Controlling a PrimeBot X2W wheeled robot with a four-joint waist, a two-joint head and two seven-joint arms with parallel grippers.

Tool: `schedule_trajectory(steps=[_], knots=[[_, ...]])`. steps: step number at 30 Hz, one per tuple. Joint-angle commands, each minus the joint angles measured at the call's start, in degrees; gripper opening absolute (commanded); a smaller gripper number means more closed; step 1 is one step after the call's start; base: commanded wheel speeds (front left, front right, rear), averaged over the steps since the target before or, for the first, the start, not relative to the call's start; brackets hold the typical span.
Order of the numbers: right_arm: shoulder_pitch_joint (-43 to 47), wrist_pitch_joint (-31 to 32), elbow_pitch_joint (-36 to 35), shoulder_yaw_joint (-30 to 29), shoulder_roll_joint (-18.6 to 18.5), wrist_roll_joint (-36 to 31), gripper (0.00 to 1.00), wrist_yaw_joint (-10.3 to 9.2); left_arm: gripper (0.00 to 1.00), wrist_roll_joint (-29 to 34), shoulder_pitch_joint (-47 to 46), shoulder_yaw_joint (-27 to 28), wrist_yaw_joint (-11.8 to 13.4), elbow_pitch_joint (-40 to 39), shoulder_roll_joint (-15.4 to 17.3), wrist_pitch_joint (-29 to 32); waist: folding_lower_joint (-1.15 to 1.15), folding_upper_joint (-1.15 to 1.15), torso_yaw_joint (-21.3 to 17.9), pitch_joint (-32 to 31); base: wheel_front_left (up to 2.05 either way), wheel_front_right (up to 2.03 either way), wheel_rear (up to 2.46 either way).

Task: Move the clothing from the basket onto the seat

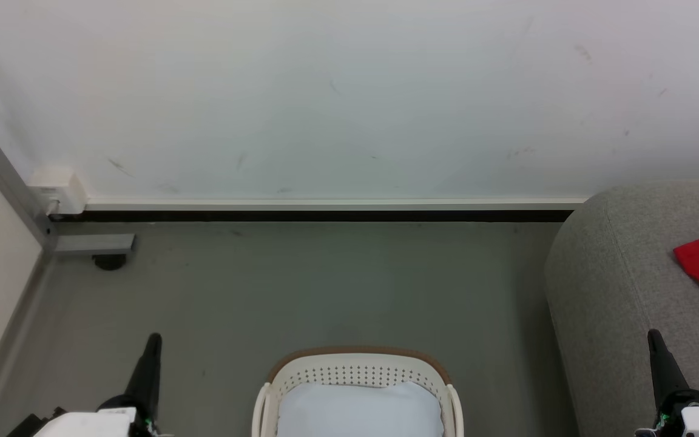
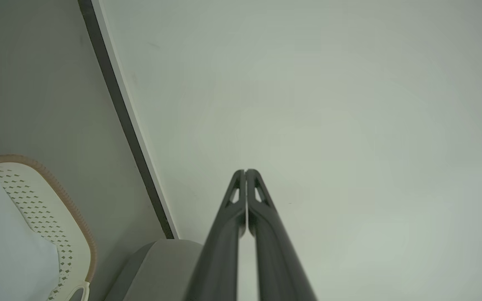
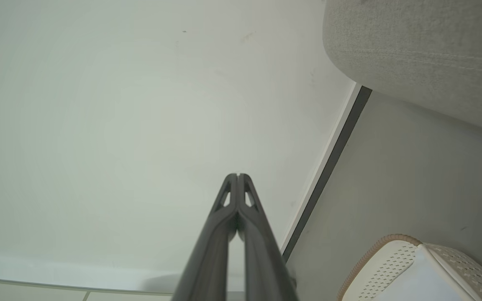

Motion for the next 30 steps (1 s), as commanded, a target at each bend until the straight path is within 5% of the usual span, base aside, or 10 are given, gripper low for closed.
schedule_trajectory(steps=[1,30], knots=[[-0.8,0.3,-0.4,-0.3,-0.5,1.0,0.0,-0.12,0.0,-0.9,-0.8,0.3,-0.4,-0.3,0.2,0.3,0.0,0.0,0.0,0.0,0.0,0.0,0.0],[-1.3,1.7,-0.7,-0.6,-0.5,6.5,0.0,-0.14,0.0,-6.3,-1.5,0.8,-0.6,-0.3,0.1,1.7,0.0,0.0,0.0,0.3,0.0,0.0,0.0]])
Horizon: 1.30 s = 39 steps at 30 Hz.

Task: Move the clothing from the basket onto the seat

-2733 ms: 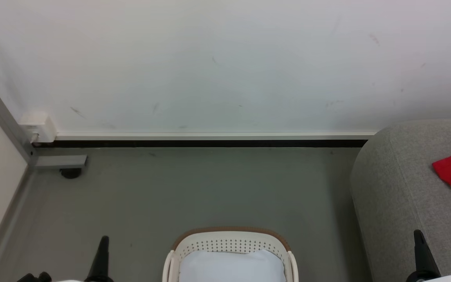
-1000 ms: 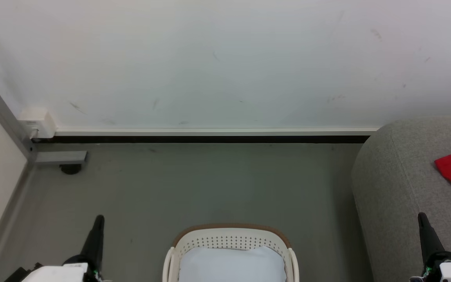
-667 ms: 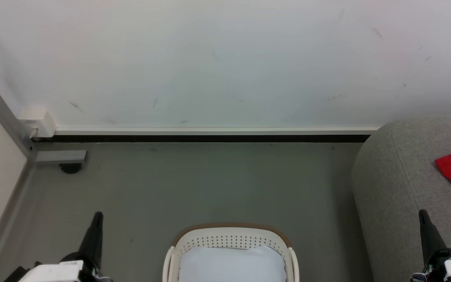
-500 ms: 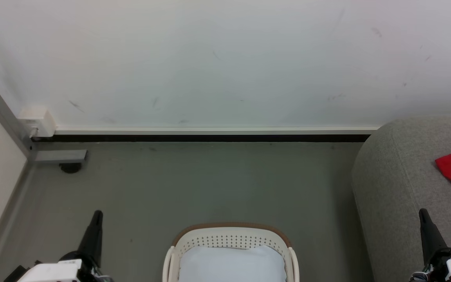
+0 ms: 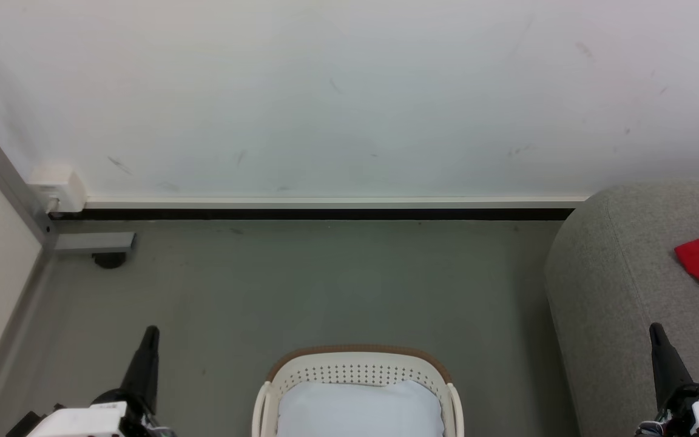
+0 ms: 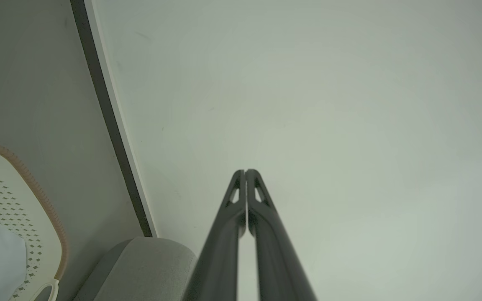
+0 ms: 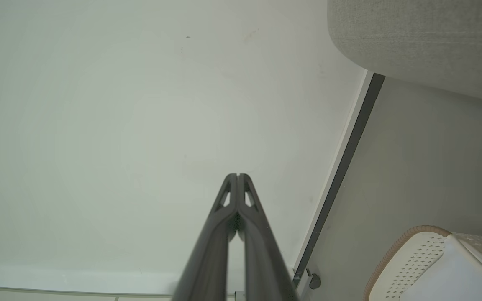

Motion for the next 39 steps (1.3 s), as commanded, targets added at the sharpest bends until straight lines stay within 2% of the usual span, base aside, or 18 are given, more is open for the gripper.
schedule_trajectory(steps=[1,39], knots=[[-0.7,0.2,-0.2,-0.2,-0.4,0.1,0.0,-0.14,0.0,-0.7,-0.5,0.2,-0.4,-0.1,0.1,0.2,0.0,0.0,0.0,0.0,0.0,0.0,0.0],[-0.7,0.2,-0.2,-0.2,-0.4,0.1,0.0,-0.14,0.0,-0.8,-0.5,0.2,-0.4,-0.2,0.1,0.2,0.0,0.0,0.0,0.0,0.0,0.0,0.0]])
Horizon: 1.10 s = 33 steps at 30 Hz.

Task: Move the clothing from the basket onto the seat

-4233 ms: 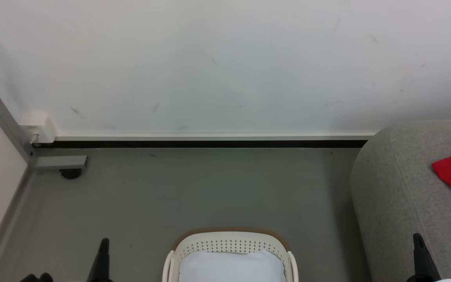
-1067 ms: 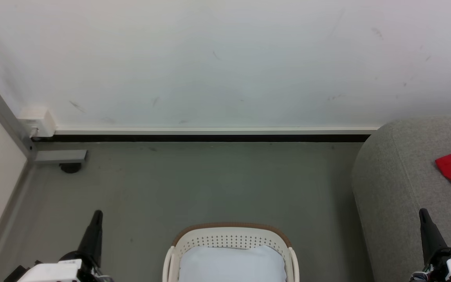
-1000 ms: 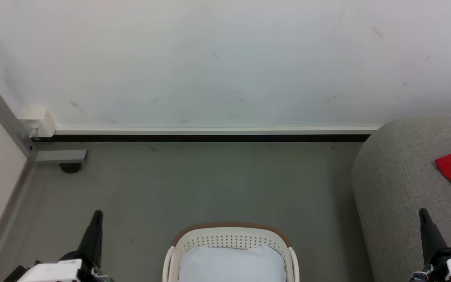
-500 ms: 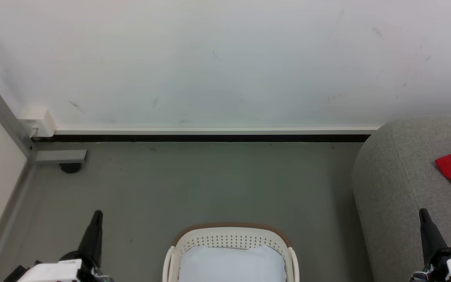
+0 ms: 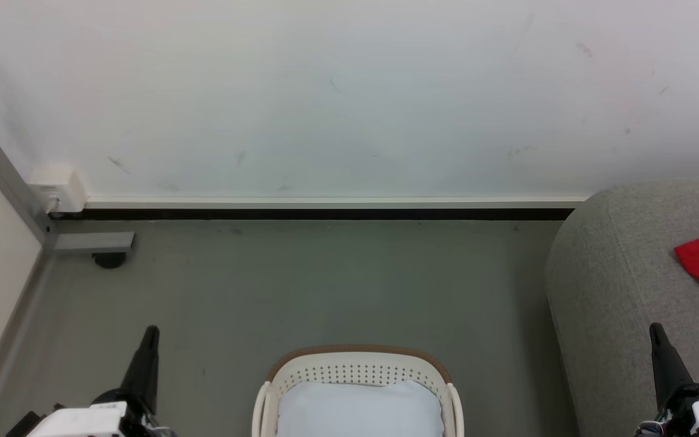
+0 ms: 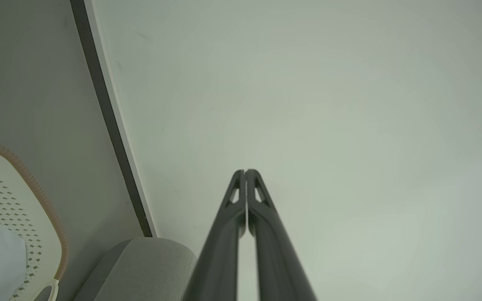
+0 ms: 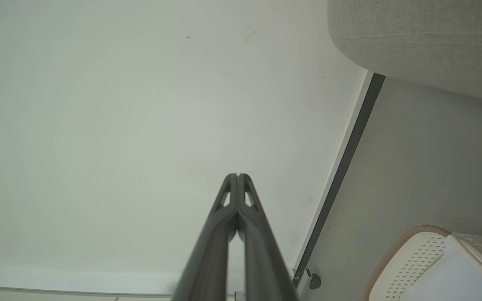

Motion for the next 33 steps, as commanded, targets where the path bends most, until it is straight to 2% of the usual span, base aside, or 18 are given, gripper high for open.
schedule_trajectory(steps=[1,33], knots=[[-0.7,0.2,-0.2,-0.2,-0.4,0.1,0.0,-0.14,0.0,-0.8,-0.5,0.2,-0.4,-0.2,0.1,0.2,0.0,0.0,0.0,0.0,0.0,0.0,0.0],[-0.7,0.2,-0.2,-0.2,-0.4,0.1,0.0,-0.14,0.0,-0.8,-0.5,0.1,-0.4,-0.2,0.1,0.2,0.0,0.0,0.0,0.0,0.0,0.0,0.0]])
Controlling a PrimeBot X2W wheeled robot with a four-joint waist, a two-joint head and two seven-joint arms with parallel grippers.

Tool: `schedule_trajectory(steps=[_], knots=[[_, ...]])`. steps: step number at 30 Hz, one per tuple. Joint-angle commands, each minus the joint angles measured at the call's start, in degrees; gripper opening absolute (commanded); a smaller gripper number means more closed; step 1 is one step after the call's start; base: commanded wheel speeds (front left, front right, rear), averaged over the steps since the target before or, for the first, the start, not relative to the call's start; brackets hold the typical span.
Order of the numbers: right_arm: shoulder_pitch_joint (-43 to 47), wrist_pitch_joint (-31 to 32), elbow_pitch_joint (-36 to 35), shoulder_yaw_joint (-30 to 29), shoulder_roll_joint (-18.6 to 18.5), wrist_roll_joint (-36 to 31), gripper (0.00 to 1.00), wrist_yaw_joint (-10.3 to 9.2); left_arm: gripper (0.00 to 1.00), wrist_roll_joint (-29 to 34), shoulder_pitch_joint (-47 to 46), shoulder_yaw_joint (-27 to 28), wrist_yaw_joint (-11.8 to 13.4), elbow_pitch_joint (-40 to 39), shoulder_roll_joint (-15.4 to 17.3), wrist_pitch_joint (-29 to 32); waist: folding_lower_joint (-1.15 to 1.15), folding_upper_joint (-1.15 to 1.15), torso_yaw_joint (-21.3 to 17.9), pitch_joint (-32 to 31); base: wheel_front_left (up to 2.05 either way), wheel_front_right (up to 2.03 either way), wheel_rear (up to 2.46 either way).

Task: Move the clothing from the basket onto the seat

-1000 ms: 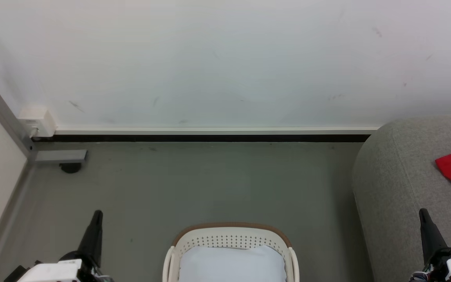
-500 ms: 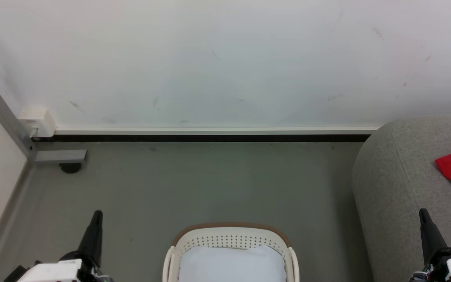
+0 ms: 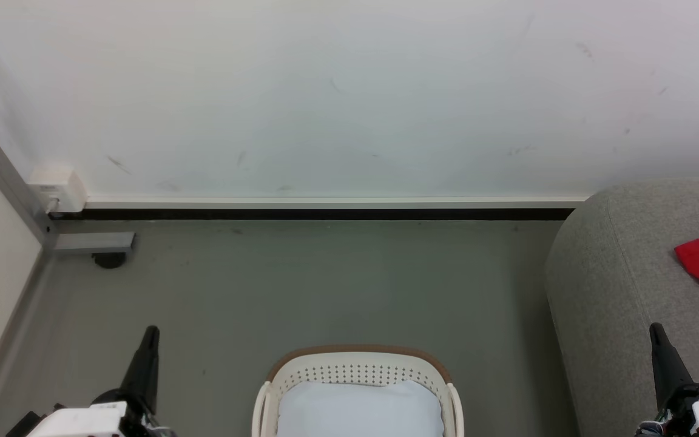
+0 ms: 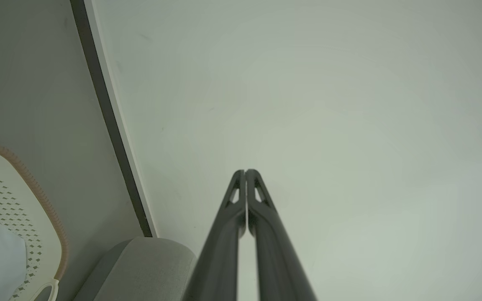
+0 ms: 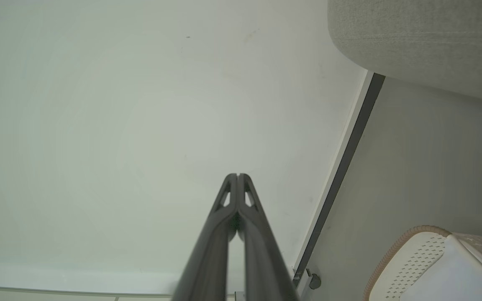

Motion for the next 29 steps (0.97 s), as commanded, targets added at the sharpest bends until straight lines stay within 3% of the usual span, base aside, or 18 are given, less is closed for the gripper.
schedule_trajectory(steps=[1,29], knots=[[-0.7,0.2,-0.2,-0.2,-0.4,0.1,0.0,-0.14,0.0,-0.8,-0.5,0.1,-0.4,-0.1,0.1,0.2,0.0,0.0,0.0,0.0,0.0,0.0,0.0],[-0.7,0.2,-0.2,-0.2,-0.4,0.1,0.0,-0.14,0.0,-0.8,-0.5,0.1,-0.4,-0.2,0.1,0.2,0.0,0.0,0.0,0.0,0.0,0.0,0.0]])
